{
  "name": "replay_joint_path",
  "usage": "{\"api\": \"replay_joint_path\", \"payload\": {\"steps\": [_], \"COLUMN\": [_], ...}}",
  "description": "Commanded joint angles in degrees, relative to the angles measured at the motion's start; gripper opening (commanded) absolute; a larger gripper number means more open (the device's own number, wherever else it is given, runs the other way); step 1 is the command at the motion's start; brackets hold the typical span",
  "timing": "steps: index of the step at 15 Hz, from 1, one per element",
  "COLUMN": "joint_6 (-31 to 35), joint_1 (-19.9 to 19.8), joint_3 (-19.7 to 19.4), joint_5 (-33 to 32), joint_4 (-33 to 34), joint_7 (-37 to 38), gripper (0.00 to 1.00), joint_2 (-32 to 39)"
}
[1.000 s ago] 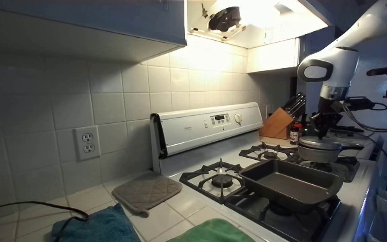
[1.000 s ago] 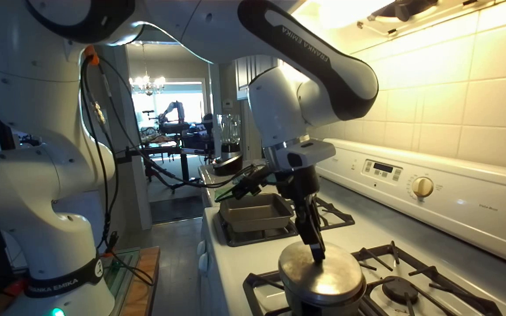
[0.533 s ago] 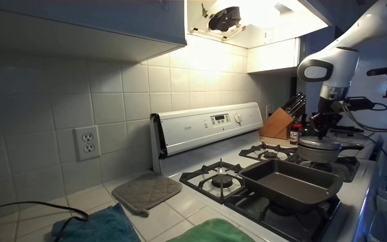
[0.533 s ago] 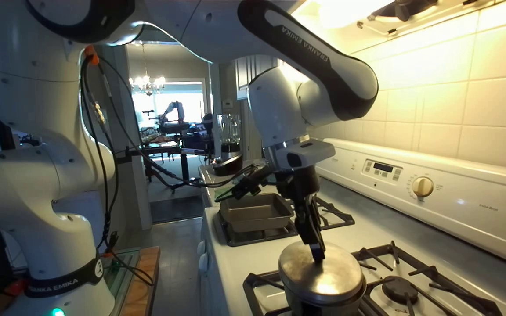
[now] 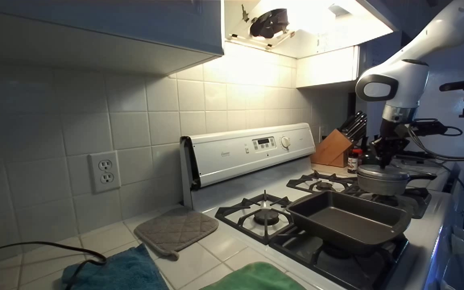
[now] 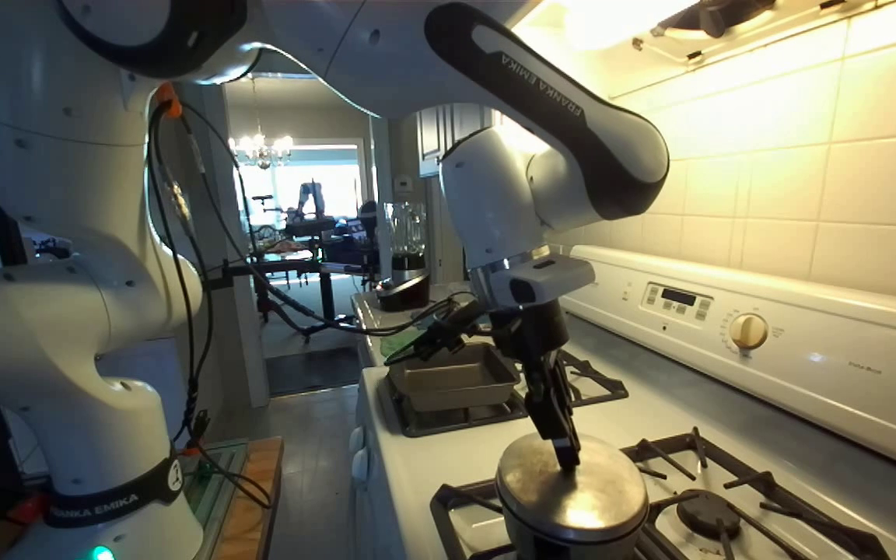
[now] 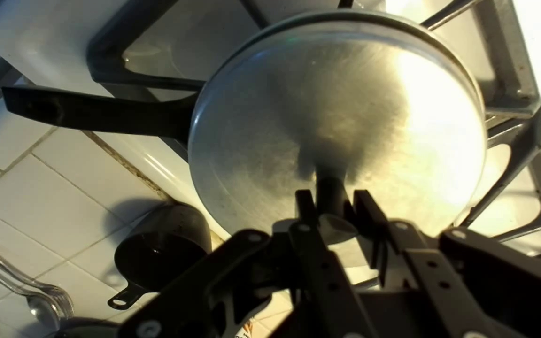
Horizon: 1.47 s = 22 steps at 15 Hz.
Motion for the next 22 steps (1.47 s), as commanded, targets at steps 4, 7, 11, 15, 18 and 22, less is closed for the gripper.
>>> {"api": "replay_joint_path", "payload": {"steps": [4, 7, 11, 15, 18, 22], "joint_6": [-0.59, -0.69, -0.46, -0.50, -0.77, -0.24], "joint_1": [2.74, 2.45, 0.27, -3.57, -6.37, -5.88], "joint_3": [-2.35, -2.12, 0.30, 4.86, 7.90, 7.67], "joint_5": [0.07, 0.60, 1.08, 1.09, 1.08, 0.08], "joint_4": [-0.68, -0.69, -0.84, -1.18, -1.48, -0.14], "joint_7": [1.87, 1.77, 0.89, 0.25, 0.49, 0.70], "gripper": [0.52, 0.71, 0.98, 1.00, 1.00, 1.00], "joint_2": [-0.37, -0.62, -0.87, -1.09, -1.55, -0.17]}}
